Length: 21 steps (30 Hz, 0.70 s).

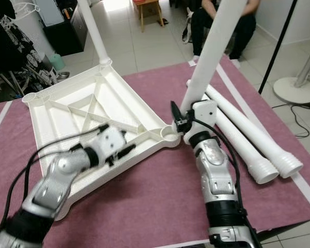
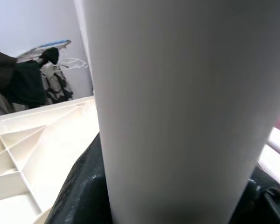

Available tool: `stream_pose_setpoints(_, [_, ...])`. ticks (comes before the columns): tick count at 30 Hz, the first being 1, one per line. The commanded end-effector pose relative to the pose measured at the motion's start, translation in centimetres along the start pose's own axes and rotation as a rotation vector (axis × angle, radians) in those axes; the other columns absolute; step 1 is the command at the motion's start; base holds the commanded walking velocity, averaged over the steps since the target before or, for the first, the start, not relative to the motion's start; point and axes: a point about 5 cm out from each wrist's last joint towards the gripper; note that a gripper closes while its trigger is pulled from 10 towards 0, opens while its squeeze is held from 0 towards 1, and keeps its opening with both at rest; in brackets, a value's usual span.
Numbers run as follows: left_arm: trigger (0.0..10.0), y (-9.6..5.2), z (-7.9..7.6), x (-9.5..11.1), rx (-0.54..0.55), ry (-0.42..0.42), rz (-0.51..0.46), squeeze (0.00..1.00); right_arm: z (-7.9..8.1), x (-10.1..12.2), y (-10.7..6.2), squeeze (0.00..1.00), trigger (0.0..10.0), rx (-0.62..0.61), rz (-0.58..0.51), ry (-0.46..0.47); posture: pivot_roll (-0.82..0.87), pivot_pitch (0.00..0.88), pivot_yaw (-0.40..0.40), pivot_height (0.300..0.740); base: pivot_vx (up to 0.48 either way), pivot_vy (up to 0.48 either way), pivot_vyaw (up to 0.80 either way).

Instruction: Building children table

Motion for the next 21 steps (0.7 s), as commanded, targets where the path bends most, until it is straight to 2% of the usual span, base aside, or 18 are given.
stream_pose_setpoints(1, [10.0, -0.4, -0.3, -2.2, -0.181, -0.153, 0.163, 0.00, 0.6, 0.3, 0.2, 0.00, 10.0, 0.026, -0.016, 0.005, -0.05, 0.000, 0.187, 0.740, 0.000, 0.000, 0.00])
stream_pose_setpoints(7, [10.0, -0.8, 0.2, -2.0, -0.158, -0.180, 0.159, 0.00, 0.8, 0.5, 0.2, 0.00, 10.0, 0.052, -0.013, -0.003, -0.04, 0.000, 0.157, 0.740, 0.000, 0.000, 0.00])
stream_pose_setpoints(9, [10.0, -2.4, -1.0, -1.8, -0.220, -0.294, 0.144, 0.00, 1.2, 0.8, 0.5, 0.00, 10.0, 0.090, -0.016, 0.001, -0.02, 0.000, 0.129, 0.740, 0.000, 0.000, 0.00])
stream_pose_setpoints(12, [10.0, -2.8, -1.4, -2.0, -0.234, -0.322, 0.148, 0.00, 1.3, 0.7, 0.6, 0.00, 10.0, 0.096, -0.014, 0.003, -0.01, 0.000, 0.126, 0.740, 0.000, 0.000, 0.00])
stream_pose_setpoints(14, [10.0, -3.6, -2.9, -2.4, -0.272, -0.352, 0.167, 0.00, 1.6, 0.7, 0.8, 0.00, 10.0, 0.116, -0.009, 0.013, 0.00, 0.000, 0.096, 0.740, 0.000, 0.000, 0.00])
stream_pose_setpoints(16, [10.0, -3.8, -3.4, -2.5, -0.285, -0.362, 0.168, 0.00, 1.8, 0.6, 0.9, 0.00, 10.0, 0.127, -0.006, 0.016, 0.01, 0.000, 0.087, 0.740, 0.000, 0.000, 0.00])
stream_pose_setpoints(21, [10.0, -3.8, -3.8, -2.7, -0.271, -0.310, 0.187, 0.00, 2.4, 0.5, 1.3, 0.00, 10.0, 0.167, 0.000, 0.024, 0.03, 0.000, 0.059, 0.740, 0.000, 0.000, 0.00])
Point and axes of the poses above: a point about 5 cm out from each wrist's last joint towards the gripper, its own y axis pointing out of the wrist towards the gripper, its own x axis along the axis of the wrist's last joint, z = x × y, and after that the axes turned 2 degrees about -y, right-handed
